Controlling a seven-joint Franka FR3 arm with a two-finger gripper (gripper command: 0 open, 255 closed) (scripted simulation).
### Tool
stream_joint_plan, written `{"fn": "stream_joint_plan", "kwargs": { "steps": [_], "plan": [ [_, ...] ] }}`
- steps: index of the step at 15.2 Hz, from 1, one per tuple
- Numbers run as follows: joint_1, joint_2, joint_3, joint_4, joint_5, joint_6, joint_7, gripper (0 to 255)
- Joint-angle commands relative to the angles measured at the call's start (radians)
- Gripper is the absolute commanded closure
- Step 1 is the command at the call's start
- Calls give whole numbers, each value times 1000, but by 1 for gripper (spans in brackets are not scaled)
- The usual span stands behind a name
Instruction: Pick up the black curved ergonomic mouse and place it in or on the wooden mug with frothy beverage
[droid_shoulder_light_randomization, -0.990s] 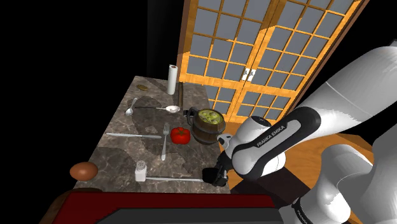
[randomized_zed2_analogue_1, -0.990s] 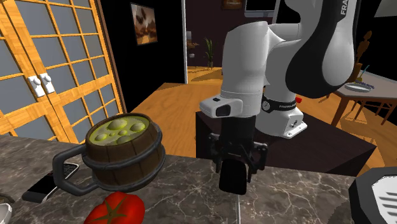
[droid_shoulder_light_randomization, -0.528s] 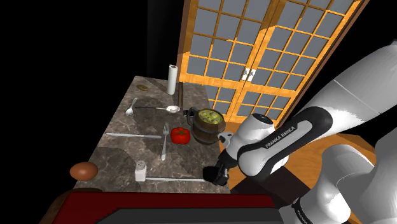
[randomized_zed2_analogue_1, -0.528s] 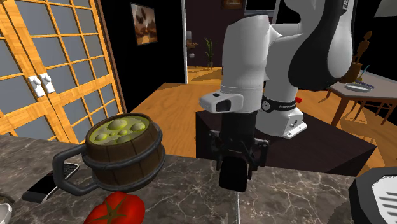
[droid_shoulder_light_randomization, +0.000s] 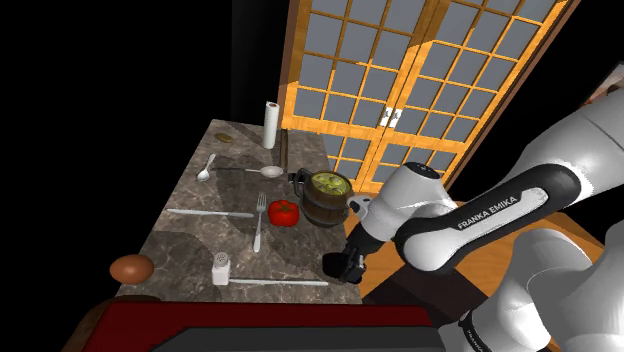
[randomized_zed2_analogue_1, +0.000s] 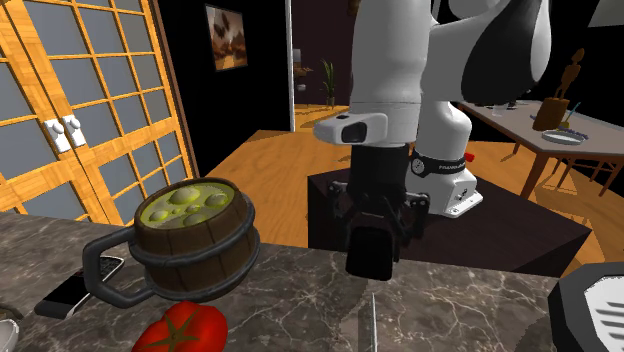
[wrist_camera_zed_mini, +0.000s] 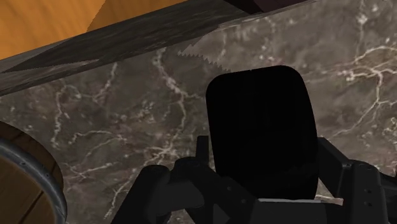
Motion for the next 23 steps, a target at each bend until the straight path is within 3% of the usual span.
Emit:
{"fn": "stream_joint_plan", "kwargs": {
  "steps": [1, 10, 23],
  "plan": [
    [-26, -40, 19, 1, -35, -42, 30, 255],
    [-91, -206, 61, 27, -112, -232, 99, 255],
    [-125, -374, 82, 111, -157, -484, 147, 255]
  ]
}}
